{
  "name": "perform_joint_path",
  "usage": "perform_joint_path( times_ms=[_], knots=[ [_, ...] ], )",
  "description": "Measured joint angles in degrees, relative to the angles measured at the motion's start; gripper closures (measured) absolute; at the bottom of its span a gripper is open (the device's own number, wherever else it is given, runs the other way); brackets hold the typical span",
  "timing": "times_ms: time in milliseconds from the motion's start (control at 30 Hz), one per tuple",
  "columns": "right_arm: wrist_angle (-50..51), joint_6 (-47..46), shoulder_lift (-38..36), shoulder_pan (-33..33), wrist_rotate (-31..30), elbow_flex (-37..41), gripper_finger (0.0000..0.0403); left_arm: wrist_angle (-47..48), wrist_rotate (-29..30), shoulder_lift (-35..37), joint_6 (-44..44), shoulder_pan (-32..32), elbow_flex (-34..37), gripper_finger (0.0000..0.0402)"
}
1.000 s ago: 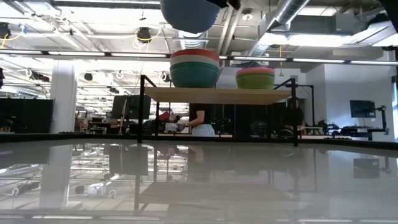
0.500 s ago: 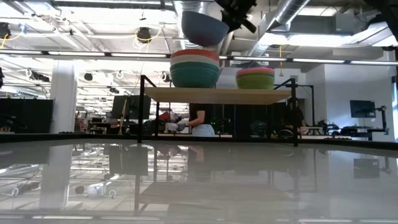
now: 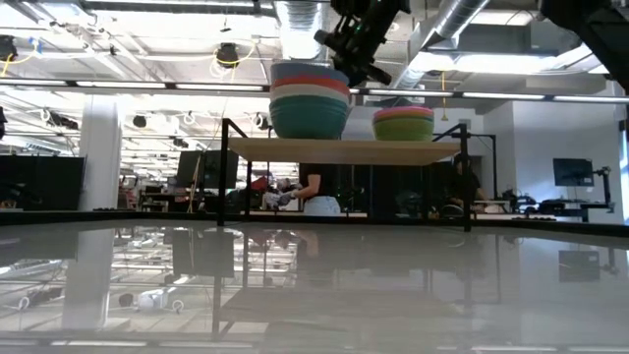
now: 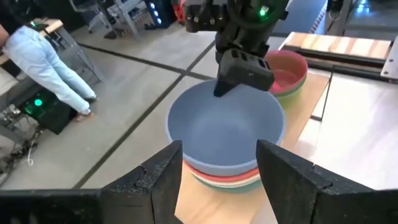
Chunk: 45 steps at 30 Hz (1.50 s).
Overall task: Place and stack bowls onto a shelf
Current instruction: Stack the blue bowl on top of the orange bowl on the shelf, then return to Home Position
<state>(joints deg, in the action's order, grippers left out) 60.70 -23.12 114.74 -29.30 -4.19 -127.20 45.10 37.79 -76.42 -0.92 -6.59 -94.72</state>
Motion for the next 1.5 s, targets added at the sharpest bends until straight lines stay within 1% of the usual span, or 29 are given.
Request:
perform_joint_path(
  times_ms=[133, 333, 433, 500, 633, 767, 833, 900, 967, 1033, 1067, 1167, 1233, 1300, 1367, 1433, 1500],
  knots=[
    [-1.7, 0.4, 0.0, 0.6, 0.0, 0.0, 0.0340, 1.6, 0.0, -0.1, -1.4, 0.0, 0.0, 0.0209],
    [-4.4, 0.5, -1.1, 0.6, -0.2, 0.0, 0.0287, 2.4, 0.0, 0.0, -1.3, 0.0, 0.0, 0.0209],
    [-3.8, 0.9, -2.2, 0.3, -0.2, 0.0, 0.0263, 2.4, -0.1, 0.0, -1.0, -0.5, 0.0, 0.0209],
    [-3.1, 0.9, -3.0, 0.5, -0.2, -0.1, 0.0251, 2.9, -1.3, 0.0, -1.1, -0.9, 0.0, 0.0209],
    [-1.6, 1.3, -4.1, 1.8, 0.0, 0.0, 0.0242, 4.6, -2.7, 0.0, -1.8, -1.7, 0.3, 0.0209],
    [1.5, 4.2, -6.2, 4.1, 0.1, 0.0, 0.0242, 8.9, -3.1, 0.5, -3.7, -1.9, 0.5, 0.0209],
    [3.7, 7.2, -7.4, 5.2, 2.6, 0.0, 0.0241, 9.0, -5.0, 2.3, -4.6, -1.9, 0.6, 0.0213],
    [3.3, 10.4, -8.6, 6.6, 5.6, 0.0, 0.0243, 8.5, -7.7, 5.7, -4.8, -1.9, 0.6, 0.0223],
    [2.3, 13.1, -10.1, 7.9, 8.6, 0.0, 0.0249, 7.1, -8.6, 9.6, -4.8, -1.9, 1.4, 0.0239],
    [0.2, 14.6, -11.8, 9.2, 11.2, 0.0, 0.0260, 4.6, -9.0, 14.0, -5.2, -1.9, 5.1, 0.0259],
    [-1.1, 15.2, -12.7, 9.8, 12.1, 0.0, 0.0268, 1.8, -9.8, 16.6, -5.4, -1.9, 8.2, 0.0270],
    [-4.3, 17.1, -15.3, 11.5, 13.2, 0.7, 0.0295, -10.8, -13.9, 24.5, -6.4, -1.9, 20.3, 0.0307],
    [-7.7, 17.5, -17.7, 12.6, 13.7, 3.8, 0.0316, -19.8, -16.2, 29.7, -7.3, -1.9, 29.5, 0.0330],
    [-11.9, 17.6, -20.5, 13.5, 15.8, 8.8, 0.0339, -28.1, -17.0, 34.2, -8.7, -1.9, 38.0, 0.0351],
    [-17.9, 17.5, -23.7, 14.2, 18.5, 15.8, 0.0361, -33.9, -16.9, 38.0, -10.3, -1.9, 44.6, 0.0369],
    [-26.0, 16.8, -27.4, 14.7, 21.2, 24.2, 0.0380, -38.8, -17.0, 40.5, -11.3, -1.9, 49.3, 0.0383],
    [-35.5, 14.5, -31.2, 14.9, 23.7, 32.8, 0.0386, -42.3, -17.6, 42.2, -10.3, -1.9, 52.2, 0.0394]
  ],
)
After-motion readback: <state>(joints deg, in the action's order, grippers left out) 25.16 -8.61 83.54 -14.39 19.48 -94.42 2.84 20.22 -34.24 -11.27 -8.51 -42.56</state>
